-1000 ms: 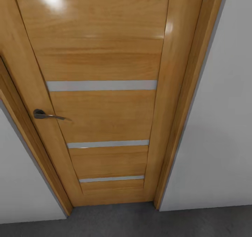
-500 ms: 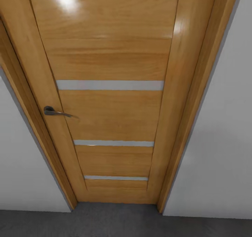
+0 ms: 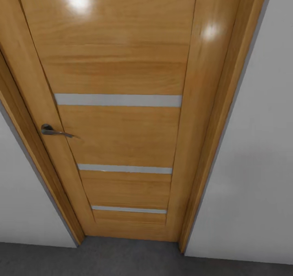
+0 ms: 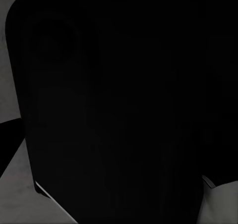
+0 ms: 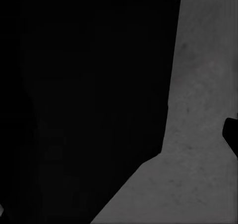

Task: Move the two storage containers from the living room to the garage. In the garage, place one container on the floor and stack the other container on top of it (either order is fine).

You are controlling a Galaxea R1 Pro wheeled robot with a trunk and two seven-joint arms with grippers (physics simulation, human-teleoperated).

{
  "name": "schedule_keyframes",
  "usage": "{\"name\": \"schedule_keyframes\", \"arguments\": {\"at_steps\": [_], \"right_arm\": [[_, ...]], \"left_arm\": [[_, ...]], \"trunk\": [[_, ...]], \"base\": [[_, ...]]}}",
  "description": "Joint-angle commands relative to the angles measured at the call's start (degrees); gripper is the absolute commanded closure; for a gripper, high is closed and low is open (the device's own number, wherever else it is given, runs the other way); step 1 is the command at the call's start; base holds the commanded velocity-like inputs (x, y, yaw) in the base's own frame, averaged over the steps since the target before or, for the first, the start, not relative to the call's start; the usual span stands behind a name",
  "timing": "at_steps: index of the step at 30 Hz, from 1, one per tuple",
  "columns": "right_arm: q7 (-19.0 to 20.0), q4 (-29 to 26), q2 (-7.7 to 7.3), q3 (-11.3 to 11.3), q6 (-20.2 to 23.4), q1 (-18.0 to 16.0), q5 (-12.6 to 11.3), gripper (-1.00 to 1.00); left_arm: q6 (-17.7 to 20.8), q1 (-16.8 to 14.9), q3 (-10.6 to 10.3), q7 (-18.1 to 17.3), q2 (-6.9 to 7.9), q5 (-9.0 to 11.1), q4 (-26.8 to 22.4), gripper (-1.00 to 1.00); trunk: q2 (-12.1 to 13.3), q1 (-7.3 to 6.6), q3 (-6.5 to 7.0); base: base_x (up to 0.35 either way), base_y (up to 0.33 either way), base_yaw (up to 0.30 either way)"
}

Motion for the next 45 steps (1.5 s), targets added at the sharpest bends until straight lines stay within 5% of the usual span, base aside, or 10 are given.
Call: {"name": "schedule_keyframes", "arguments": {"at_steps": [1,20,45], "right_arm": [[0.11,-0.04,-0.01,0.01,-0.03,0.00,0.05,-1.00],[0.11,-0.04,-0.01,0.06,-0.03,0.00,0.10,-1.00],[0.11,-0.04,-0.01,0.12,-0.03,0.00,0.14,-1.00]], "left_arm": [[-0.21,-0.03,-0.03,-0.02,0.00,-0.06,0.05,-1.00],[-0.84,-0.03,-0.03,-0.02,0.00,-0.01,0.05,-1.00],[-1.12,-0.03,-0.07,-0.04,0.00,-0.07,0.05,-1.00]], "trunk": [[-0.02,0.01,-0.05],[-0.02,0.01,-0.05],[-0.02,0.01,-0.05]], "base": [[0.071,-0.062,0.042],[0.058,-0.007,0.008],[0.232,0.002,0.000]]}}
